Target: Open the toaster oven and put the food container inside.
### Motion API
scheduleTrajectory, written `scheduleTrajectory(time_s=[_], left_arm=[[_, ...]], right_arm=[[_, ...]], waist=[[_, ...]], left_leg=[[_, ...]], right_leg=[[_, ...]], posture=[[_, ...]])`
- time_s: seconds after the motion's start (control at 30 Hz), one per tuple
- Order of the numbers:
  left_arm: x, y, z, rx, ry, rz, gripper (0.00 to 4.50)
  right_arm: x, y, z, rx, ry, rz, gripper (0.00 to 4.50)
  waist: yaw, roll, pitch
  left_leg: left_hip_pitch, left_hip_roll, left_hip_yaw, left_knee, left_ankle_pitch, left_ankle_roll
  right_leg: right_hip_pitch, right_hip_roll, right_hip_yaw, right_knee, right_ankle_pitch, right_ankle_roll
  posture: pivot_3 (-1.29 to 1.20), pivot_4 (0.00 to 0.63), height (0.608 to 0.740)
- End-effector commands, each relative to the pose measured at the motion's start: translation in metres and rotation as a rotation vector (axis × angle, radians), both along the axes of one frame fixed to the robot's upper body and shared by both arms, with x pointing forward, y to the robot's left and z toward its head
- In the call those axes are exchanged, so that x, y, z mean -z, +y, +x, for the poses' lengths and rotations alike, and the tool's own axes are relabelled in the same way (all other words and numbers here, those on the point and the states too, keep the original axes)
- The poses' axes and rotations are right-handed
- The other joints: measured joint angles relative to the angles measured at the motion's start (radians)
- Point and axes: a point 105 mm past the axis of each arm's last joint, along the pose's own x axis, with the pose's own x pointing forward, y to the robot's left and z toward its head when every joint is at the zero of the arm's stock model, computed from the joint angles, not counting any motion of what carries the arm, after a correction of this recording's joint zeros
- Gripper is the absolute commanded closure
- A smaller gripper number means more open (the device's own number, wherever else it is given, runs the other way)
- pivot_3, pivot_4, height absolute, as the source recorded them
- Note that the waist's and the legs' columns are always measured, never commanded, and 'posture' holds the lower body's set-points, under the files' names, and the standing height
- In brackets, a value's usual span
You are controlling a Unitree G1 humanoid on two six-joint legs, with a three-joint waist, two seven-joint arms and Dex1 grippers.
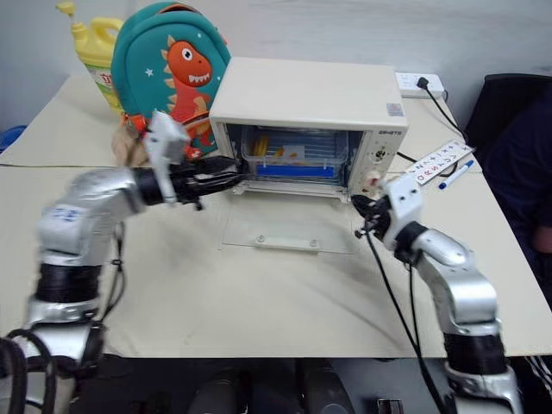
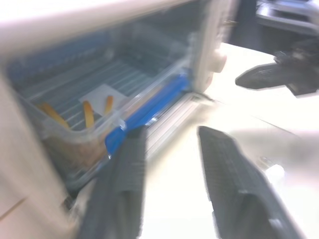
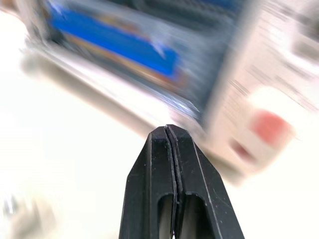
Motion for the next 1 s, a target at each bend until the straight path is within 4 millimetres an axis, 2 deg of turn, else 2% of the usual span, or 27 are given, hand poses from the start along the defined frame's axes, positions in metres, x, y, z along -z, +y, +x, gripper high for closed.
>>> scheduleTrajectory(time_s=[0.03,0.17,0.2,0.3,0.4,0.5,0.57,0.7,0.77,0.8,0.9,1.0], left_arm=[[-0.029,0.009,-0.04,0.168,-0.036,0.023,1.39],[-0.05,0.026,-0.052,0.196,-0.045,0.052,0.13],[-0.054,0.029,-0.052,0.196,-0.048,0.059,0.03],[-0.064,0.036,-0.042,0.144,-0.095,0.074,0.03],[-0.07,0.039,-0.029,0.088,-0.148,0.097,0.03],[-0.073,0.039,-0.026,0.08,-0.169,0.094,0.03],[-0.074,0.04,-0.024,0.072,-0.179,0.094,0.03],[-0.075,0.047,-0.022,0.046,-0.184,0.099,0.0],[-0.075,0.055,-0.023,0.027,-0.177,0.116,0.0],[-0.075,0.06,-0.023,0.013,-0.169,0.122,0.0],[-0.075,0.075,-0.024,-0.022,-0.157,0.143,0.0],[-0.077,0.092,-0.022,-0.074,-0.15,0.147,0.0]], right_arm=[[0.001,-0.021,-0.007,0.061,0.005,-0.005,4.5],[0.031,-0.021,-0.012,0.042,0.085,-0.001,4.5],[0.037,-0.018,-0.013,0.026,0.098,-0.004,4.5],[0.046,0.004,-0.017,-0.055,0.117,0.034,4.5],[0.042,0.025,-0.02,-0.143,0.108,0.068,4.5],[0.028,0.042,-0.025,-0.234,0.085,0.113,4.5],[0.013,0.046,-0.027,-0.274,0.056,0.143,4.5],[-0.035,0.032,-0.028,-0.312,-0.041,0.183,3.26],[-0.073,0.009,-0.028,-0.299,-0.105,0.167,2.59],[-0.085,-0.002,-0.032,-0.307,-0.113,0.127,2.23],[-0.093,-0.02,-0.051,-0.363,-0.071,0.001,1.12],[-0.098,-0.032,-0.061,-0.383,-0.032,-0.054,0.06]], waist=[[-0.003,0.0,0.0],[-0.004,0.0,0.0],[-0.004,0.0,0.0],[-0.004,0.0,0.0],[-0.005,0.0,0.0],[-0.006,0.0,0.0],[-0.005,0.0,0.0],[-0.002,0.0,0.0],[-0.001,0.001,0.001],[0.0,0.002,0.001],[0.004,0.001,0.001],[0.003,0.0,0.0]], left_leg=[[0.001,0.0,0.0,0.0,0.0,0.0],[0.004,0.0,0.0,-0.001,0.0,0.0],[0.003,0.0,0.0,-0.001,0.0,0.0],[0.003,0.0,0.0,-0.001,-0.001,0.001],[0.003,0.0,0.0,-0.001,-0.001,0.001],[0.003,0.0,0.001,-0.001,-0.001,0.001],[0.002,0.0,0.002,-0.001,-0.001,0.002],[0.001,0.0,0.003,-0.001,-0.001,0.002],[0.001,0.0,0.003,-0.001,-0.002,0.003],[0.0,0.0,0.004,0.0,-0.002,0.003],[0.0,0.0,0.003,-0.002,-0.004,0.007],[-0.001,0.002,0.003,-0.002,-0.004,0.007]], right_leg=[[0.001,0.0,0.0,0.0,0.0,0.0],[0.003,0.001,0.001,-0.002,0.0,0.0],[0.003,0.001,0.001,-0.002,0.0,0.0],[0.003,0.001,0.0,-0.003,0.0,0.0],[0.003,0.002,0.001,-0.003,0.0,0.0],[0.002,0.002,0.002,-0.003,0.0,0.0],[0.001,0.002,0.003,-0.002,0.0,0.0],[0.0,0.002,0.003,-0.001,0.0,0.0],[0.0,0.001,0.003,-0.002,0.0,0.0],[-0.001,0.001,0.004,-0.002,0.0,0.0],[-0.002,0.001,0.003,-0.005,-0.001,0.0],[-0.001,0.003,0.002,-0.006,-0.001,0.0]], posture=[[0.0,0.15,0.74],[0.0,0.15,0.74],[0.0,0.15,0.74],[0.0,0.15,0.74],[0.0,0.15,0.74],[0.0,0.15,0.74],[0.0,0.15,0.74],[0.0,0.15,0.74],[0.0,0.15,0.74],[0.0,0.15,0.74],[0.0,0.15,0.74],[0.0,0.15,0.74]])
